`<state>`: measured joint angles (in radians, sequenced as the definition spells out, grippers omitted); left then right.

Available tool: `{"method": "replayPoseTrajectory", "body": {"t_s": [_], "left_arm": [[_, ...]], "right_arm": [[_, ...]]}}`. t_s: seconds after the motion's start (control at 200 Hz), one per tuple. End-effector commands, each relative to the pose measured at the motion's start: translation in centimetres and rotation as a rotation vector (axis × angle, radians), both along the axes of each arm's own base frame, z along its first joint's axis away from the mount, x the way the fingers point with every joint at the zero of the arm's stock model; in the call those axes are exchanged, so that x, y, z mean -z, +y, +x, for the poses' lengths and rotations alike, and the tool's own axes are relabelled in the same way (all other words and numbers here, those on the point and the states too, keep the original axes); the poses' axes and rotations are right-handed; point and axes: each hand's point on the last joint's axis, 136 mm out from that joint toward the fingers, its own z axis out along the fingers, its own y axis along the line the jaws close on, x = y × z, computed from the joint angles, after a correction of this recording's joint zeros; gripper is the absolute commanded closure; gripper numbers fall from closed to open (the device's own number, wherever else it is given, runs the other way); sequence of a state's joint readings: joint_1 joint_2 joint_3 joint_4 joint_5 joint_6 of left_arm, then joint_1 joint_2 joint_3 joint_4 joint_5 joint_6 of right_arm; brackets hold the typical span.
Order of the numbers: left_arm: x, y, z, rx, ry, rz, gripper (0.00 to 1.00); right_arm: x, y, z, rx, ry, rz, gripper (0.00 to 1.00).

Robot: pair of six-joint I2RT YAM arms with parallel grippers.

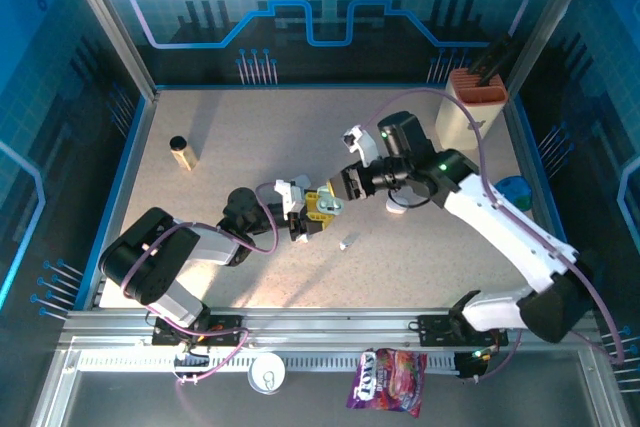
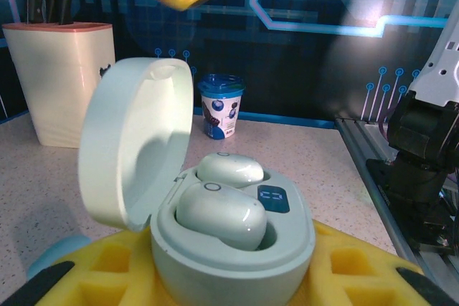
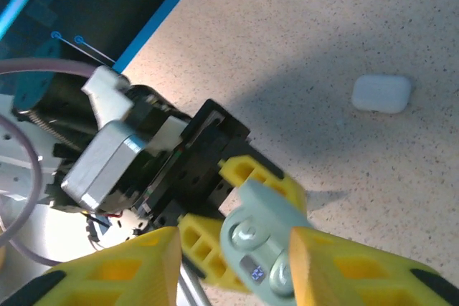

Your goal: Insert the wireless bluetooth earbuds into the charging case

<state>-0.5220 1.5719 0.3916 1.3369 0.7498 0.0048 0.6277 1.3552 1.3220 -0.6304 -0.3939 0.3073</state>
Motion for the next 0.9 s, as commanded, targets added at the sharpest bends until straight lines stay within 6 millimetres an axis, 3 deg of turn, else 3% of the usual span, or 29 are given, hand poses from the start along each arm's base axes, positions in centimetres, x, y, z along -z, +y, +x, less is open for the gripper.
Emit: {"method": "replayPoseTrajectory", "body": {"t_s": [0.0, 0.18, 0.3, 0.45, 0.625, 0.895], "left_arm": [[-1.8, -0.1, -0.4, 0.014, -0.071, -0.037, 0.67], [-1.8, 0.2, 0.2, -0.033, -0.055, -0.039, 0.67], [-1.9, 0.2, 0.5, -0.049, -0.049, -0.046, 0.66], [-2.4, 0.2, 0.7, -0.052, -0.056, -0.06, 0.66], [-3.3, 0.3, 0.9, -0.066, -0.075, -0.076, 0.66], [-4.8, 0.2, 1.5, -0.09, -0.108, -0.099, 0.66]], "right_arm": [[0.4, 0.3, 0.6, -0.005, 0.041, -0.017, 0.61], [1.0, 0.3, -0.9, -0.046, 0.081, 0.007, 0.64], [0.2, 0.0, -1.9, -0.054, 0.076, 0.049, 0.62], [-1.1, -1.0, -1.4, 0.028, 0.046, 0.104, 0.5], [-0.5, -2.1, -0.9, 0.118, 0.151, 0.17, 0.35], [1.1, -0.7, -1.4, 0.129, 0.407, 0.384, 0.3]]}}
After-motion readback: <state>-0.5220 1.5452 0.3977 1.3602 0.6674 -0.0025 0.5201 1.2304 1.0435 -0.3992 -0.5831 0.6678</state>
